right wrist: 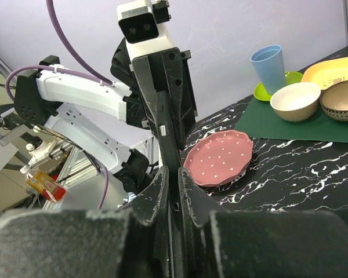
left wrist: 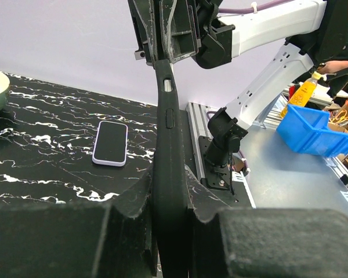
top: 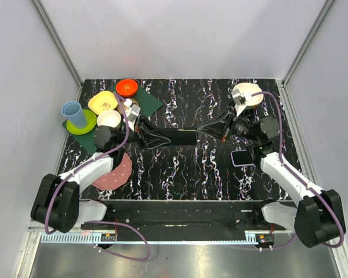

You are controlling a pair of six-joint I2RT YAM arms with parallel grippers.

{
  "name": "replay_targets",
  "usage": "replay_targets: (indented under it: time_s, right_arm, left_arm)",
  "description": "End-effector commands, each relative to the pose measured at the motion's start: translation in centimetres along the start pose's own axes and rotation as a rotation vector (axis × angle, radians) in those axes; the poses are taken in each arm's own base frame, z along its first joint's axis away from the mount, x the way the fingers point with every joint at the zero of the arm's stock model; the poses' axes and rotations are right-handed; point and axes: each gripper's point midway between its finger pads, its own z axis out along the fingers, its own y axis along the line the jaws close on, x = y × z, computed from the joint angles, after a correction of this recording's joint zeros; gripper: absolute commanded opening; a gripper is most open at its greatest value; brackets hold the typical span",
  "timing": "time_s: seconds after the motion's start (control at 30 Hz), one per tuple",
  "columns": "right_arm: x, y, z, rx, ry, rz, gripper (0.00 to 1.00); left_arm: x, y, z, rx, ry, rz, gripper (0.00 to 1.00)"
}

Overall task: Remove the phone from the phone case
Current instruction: Remove the phone case from the phone.

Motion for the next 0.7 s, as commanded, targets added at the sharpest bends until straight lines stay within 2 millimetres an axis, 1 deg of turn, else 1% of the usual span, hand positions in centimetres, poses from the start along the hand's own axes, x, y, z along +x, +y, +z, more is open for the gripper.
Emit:
replay_targets:
  time_s: [0.0,0.13,0.4,0.67]
  right_arm:
    - [-0.8,-0.8,0.7,0.042,-0.016,-0.038,0.13]
    - [-0.8,-1.6,0.9,0.076,-0.018,-0.032,0.12]
    - [-0.6,-3.0,1.1,0.138,-0.018,-0.039,0.12]
    - [-0.4,-4.0,1.1,0.172,-0.018,-0.027,0.11]
  left_arm:
    - [-3.0,-1.4,0.6,0.044,-0.070,0.165,0.00]
    - [-3.0,-1.5,0.6,0.046,-0.072,0.164,0.00]
    - [-3.1,-2.2,0.6,0.071,-0.076,0.176,0.00]
    - [-3.1,-2.8,0.5,0.094,-0.077,0.194,0.00]
